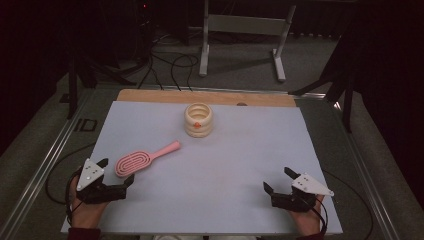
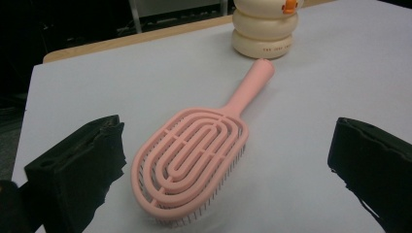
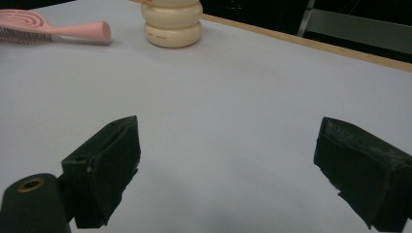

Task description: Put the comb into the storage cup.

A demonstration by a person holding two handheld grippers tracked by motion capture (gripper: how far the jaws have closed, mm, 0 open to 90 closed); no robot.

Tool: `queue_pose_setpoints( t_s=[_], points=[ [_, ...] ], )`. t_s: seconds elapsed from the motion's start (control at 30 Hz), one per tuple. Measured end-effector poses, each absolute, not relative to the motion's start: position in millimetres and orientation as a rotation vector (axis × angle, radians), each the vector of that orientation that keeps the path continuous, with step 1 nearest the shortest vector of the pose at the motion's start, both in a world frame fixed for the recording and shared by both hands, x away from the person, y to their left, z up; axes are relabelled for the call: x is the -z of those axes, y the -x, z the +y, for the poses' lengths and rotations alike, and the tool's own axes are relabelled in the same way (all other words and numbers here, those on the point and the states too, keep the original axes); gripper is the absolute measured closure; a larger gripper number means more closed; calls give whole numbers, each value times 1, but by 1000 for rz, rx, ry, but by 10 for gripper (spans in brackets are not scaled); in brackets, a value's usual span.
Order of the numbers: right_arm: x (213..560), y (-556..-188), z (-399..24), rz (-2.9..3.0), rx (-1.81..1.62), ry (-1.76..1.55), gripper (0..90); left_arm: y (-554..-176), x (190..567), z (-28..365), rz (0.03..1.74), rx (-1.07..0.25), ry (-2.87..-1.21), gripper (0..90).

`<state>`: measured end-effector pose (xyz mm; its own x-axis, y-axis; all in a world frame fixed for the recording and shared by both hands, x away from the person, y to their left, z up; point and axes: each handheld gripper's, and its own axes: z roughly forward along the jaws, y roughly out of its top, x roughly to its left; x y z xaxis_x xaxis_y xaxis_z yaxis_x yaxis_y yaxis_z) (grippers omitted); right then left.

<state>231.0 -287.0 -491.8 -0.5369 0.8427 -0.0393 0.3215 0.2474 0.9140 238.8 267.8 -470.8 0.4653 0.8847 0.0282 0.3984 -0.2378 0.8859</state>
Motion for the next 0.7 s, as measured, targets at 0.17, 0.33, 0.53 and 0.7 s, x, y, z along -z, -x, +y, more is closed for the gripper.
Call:
queue_pose_setpoints(
  t_s=[0.17,0.33,0.53,0.7],
  points=[
    [493,-232,-290,1970,-1260,-1075,96,-244,470,267,1088,-695,-1837,3],
    [493,-232,-291,1965,-1255,-1078,96,-248,472,266,1086,-673,-1845,8],
    [494,-232,-291,1967,-1253,-1077,96,-251,474,264,1095,-665,-1849,11],
    [494,-232,-291,1968,-1252,-1077,96,-252,476,264,1109,-656,-1830,10]
  ],
)
